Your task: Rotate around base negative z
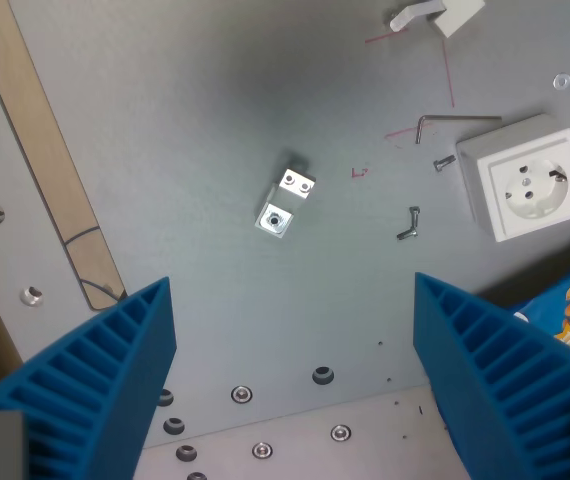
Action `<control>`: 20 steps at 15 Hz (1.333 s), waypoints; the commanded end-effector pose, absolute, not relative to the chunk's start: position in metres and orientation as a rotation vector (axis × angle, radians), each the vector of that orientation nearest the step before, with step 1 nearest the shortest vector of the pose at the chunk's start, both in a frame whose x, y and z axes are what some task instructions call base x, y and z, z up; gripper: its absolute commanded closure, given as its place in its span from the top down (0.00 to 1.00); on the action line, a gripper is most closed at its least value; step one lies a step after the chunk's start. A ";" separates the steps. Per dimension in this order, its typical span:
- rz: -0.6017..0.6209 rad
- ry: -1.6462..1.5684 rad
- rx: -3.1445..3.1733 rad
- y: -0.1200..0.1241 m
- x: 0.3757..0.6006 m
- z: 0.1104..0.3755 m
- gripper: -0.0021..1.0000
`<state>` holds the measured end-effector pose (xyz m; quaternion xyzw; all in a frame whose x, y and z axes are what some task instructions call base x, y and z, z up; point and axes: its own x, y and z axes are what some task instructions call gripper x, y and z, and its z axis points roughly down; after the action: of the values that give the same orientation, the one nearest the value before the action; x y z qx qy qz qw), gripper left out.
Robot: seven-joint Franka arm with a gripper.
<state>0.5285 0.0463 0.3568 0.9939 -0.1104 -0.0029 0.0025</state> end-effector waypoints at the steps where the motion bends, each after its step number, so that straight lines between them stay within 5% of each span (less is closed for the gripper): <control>1: -0.004 -0.367 3.116 0.046 0.528 0.359 1.00; 20: -0.005 -0.758 3.045 0.046 0.528 0.359 1.00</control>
<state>0.5285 0.0463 0.3568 0.9839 -0.1788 -0.0028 0.0027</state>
